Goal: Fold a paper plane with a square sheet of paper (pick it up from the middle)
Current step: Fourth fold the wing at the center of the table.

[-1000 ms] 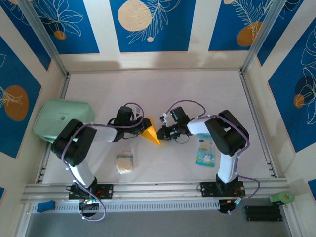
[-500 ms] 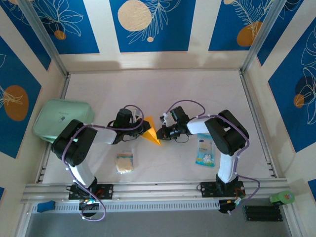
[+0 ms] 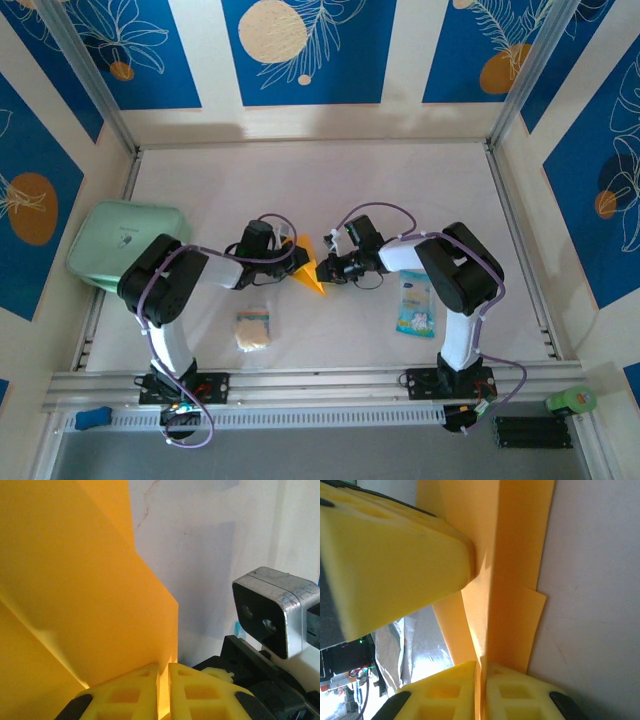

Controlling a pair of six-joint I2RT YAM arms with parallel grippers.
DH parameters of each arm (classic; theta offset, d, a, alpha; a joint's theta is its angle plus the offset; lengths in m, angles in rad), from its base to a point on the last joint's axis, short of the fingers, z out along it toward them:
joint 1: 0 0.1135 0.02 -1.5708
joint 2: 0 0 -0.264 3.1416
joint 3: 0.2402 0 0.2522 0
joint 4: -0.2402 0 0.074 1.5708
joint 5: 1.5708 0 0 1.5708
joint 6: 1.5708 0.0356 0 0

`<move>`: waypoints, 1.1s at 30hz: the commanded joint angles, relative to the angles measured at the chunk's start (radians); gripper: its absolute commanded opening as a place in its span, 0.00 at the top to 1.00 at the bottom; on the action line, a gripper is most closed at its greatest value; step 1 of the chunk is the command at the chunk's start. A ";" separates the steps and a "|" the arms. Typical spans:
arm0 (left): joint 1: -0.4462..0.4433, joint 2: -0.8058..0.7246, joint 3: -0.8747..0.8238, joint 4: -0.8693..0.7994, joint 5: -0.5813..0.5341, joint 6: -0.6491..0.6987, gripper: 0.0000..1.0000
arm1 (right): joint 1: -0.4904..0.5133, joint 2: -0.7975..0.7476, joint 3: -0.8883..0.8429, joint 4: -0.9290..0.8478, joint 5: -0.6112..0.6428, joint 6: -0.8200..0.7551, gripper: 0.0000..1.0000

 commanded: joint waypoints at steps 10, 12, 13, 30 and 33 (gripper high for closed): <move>-0.009 0.012 0.014 0.019 0.013 0.005 0.87 | -0.002 0.087 -0.034 -0.056 0.122 -0.017 0.92; -0.008 0.002 0.009 0.009 0.000 0.008 0.87 | -0.002 0.088 -0.031 -0.061 0.123 -0.020 0.93; -0.009 -0.003 0.008 0.000 -0.007 0.012 0.87 | -0.002 0.091 -0.029 -0.065 0.123 -0.020 0.93; -0.008 0.000 -0.004 -0.030 -0.048 0.011 0.88 | -0.002 0.112 -0.005 -0.098 0.121 -0.021 0.94; -0.006 -0.003 -0.007 -0.032 -0.052 0.011 0.88 | -0.002 0.114 -0.002 -0.101 0.123 -0.018 0.92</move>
